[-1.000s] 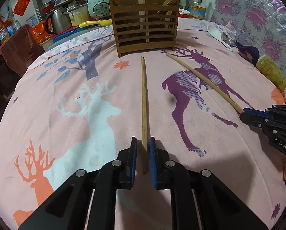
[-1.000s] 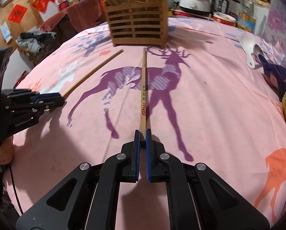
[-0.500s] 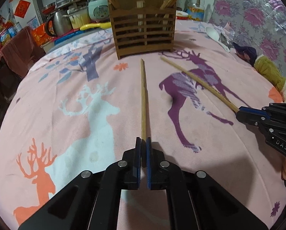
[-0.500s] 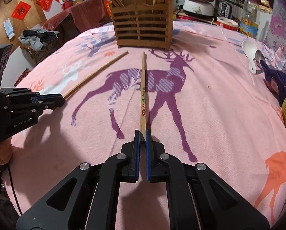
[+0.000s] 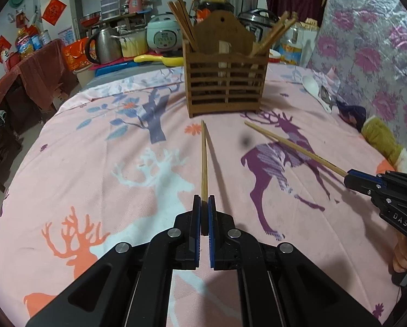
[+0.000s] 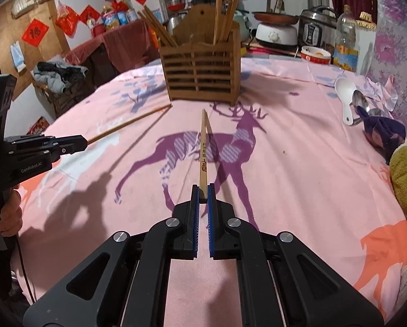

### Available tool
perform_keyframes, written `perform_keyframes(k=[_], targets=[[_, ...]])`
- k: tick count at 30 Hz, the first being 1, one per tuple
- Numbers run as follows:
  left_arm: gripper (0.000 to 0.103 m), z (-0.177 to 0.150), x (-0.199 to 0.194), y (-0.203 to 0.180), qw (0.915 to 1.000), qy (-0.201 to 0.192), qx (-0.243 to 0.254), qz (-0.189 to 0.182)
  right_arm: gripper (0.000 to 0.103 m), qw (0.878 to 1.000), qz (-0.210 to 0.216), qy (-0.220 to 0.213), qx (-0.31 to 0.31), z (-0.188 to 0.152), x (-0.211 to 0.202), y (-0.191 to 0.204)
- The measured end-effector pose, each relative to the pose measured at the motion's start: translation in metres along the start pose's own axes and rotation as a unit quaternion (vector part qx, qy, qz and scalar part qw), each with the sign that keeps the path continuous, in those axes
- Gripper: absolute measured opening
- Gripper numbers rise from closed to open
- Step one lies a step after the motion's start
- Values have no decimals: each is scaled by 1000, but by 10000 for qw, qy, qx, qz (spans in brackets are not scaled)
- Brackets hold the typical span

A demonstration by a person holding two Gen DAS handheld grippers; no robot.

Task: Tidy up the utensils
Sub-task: 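Lift both chopsticks and carry them over the wooden holder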

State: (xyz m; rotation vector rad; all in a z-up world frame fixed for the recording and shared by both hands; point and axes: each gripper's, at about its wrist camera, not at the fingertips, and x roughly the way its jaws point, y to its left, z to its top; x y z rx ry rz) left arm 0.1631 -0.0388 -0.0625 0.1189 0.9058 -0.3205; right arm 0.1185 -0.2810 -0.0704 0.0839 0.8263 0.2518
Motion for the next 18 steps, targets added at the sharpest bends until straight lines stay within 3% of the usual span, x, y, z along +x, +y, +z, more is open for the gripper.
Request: perform_keyframes(k=[7,18], targets=[[5,28,-20,-1,9997,-201,-140,-1,6,9988,-1,-436,216,24,-21,-5],[5,97,-54,-23,9967,-800,-111,-58,6,9925,80,-1216,35,96,-62,20]])
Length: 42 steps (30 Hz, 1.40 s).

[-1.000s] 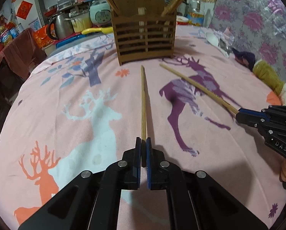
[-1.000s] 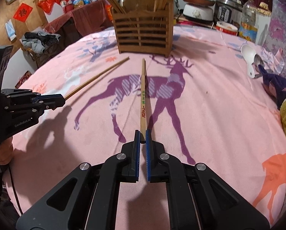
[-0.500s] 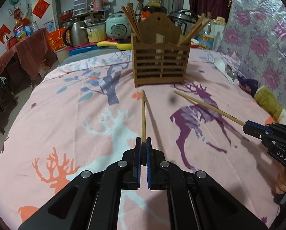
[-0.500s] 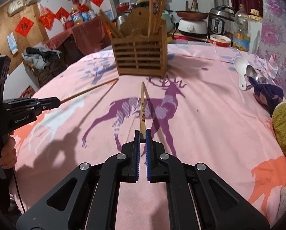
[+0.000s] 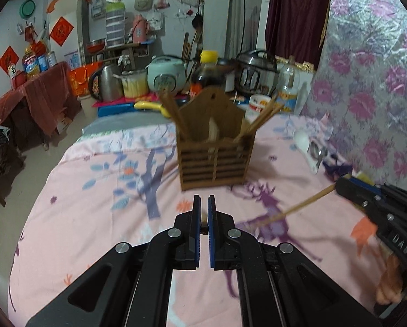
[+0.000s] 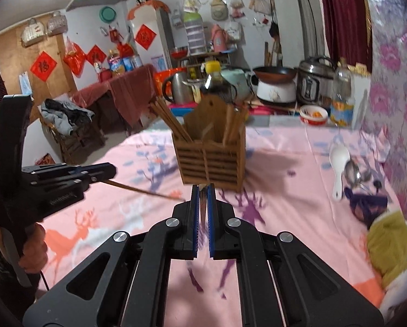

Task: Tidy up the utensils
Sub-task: 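Lift both chopsticks and carry them over the wooden holder, then drop both chopsticks into the holder by opening both grippers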

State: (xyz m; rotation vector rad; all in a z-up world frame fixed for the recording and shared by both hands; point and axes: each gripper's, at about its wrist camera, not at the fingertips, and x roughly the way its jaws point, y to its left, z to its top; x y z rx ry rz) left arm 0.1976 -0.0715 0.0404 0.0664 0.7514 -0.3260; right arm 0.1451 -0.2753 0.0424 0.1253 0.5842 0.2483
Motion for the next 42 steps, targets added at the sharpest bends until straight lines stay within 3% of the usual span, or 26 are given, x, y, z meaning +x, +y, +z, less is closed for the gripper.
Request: perform_keyframes(k=[13,19,26,30,35,42], targets=[[5,67,-1,-11,9994,-326,141,-6,6,9999,34,-166,-11,44,20,5],[5,114,-12,-7,9971,-759,-9,34,6,9979,-5,-637,114,77,15,5],[5,174,-28,-6,9890,-1456,-223,143,6,9877,-394,-1496,247,111,7,5],[5,197,-15,-12,9872,-1567,-196,241,6,9815,-626,-1790,251,123,17,2],[5,201,22,-18,9867,-1592,-131,312,6,9839,-538,-1668,340,123,49,-9],[5,183,66,-6,9898,-1375,-235,299,7,9941,-405,-935,366,119,96,-28]])
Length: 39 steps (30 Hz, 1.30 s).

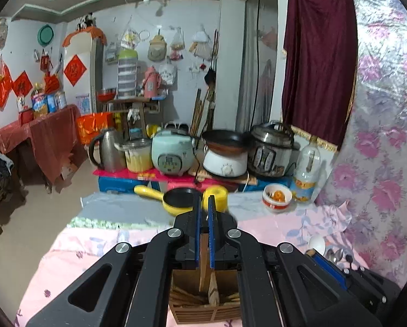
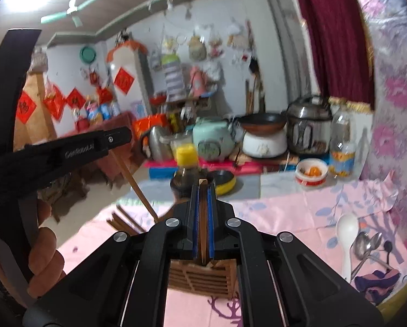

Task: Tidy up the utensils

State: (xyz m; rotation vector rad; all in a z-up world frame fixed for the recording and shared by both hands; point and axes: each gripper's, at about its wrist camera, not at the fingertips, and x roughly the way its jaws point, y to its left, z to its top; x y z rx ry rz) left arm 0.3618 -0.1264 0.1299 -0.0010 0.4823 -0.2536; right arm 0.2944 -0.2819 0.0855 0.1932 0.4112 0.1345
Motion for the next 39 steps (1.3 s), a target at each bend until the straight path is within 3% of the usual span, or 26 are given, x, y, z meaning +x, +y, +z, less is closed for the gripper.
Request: perform_keyframes(k=[2,4,5,6,11,21,25,35,39], targets=[[8,-12,7,7,9997,233,-69,-52,11,9999,-71,90,51,-2,5,-3],[31,-22,9,14,9991,406,-128,-37,12,9997,-12,121,202,-3,5,-9],[52,-29,8,19,9989,438,-192,31,12,9996,31,122,238,-2,4,-9],[63,-33,6,23,9989,410,-235,78,12,9996,39,98,260,-2,3,-8],[72,-53,-8,42,9983,403,-379,188,18,9998,3,-12,188,-4,-8,-1],[86,-89,-38,74,9952,480,-698,498,44,9999,-110,55,12,-16,-26,16],[87,-105,-50,83,9933,561,-794,628,54,9998,-173,52,-70,-25,-41,25],[87,-142,-85,91,9900,690,-1098,561,70,9994,-333,0,-129,-44,-95,33],[91,-155,-94,87,9900,701,-1103,531,87,9990,-386,-169,-139,-64,-116,30]])
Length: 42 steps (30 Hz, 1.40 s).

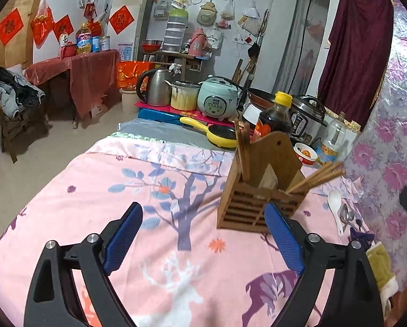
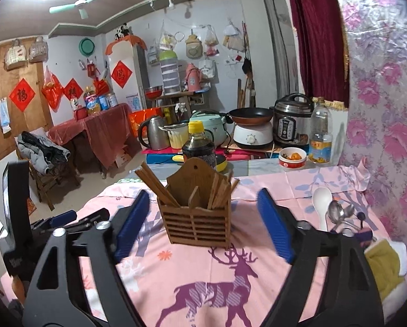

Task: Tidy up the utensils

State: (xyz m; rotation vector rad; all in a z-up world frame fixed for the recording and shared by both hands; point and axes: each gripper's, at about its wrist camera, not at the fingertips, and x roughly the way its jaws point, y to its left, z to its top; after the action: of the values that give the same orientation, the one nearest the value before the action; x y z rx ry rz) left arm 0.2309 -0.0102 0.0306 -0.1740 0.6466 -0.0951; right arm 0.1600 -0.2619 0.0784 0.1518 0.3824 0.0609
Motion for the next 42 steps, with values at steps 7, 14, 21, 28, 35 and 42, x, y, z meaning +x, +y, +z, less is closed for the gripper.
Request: perform_keyframes(k=[7,14,21,28,35,42], targets=[[95,-41,19,-10,9971,390,474,446,90,9983,-243,531,-34,-53,17,-17],[95,-54,45,-10,9904,855,729,810,90,9925,-475,1109,-184,-75,43,-15],[95,-55,33,-7,9896,601,713,1093,92,9902,-803,1141,-43,-89,41,-26],[95,-61,26,-13,9876,509,908,1173,92,9878,-859,1291,167,-94,47,-38],[95,-60,13,-21,9884,234,1065,1057,96,9897,-819,1175,-63,-92,41,-24],[97,-57,6,-23,9893,143,1079,976,96,9913,-736,1092,-14,-90,36,-23]])
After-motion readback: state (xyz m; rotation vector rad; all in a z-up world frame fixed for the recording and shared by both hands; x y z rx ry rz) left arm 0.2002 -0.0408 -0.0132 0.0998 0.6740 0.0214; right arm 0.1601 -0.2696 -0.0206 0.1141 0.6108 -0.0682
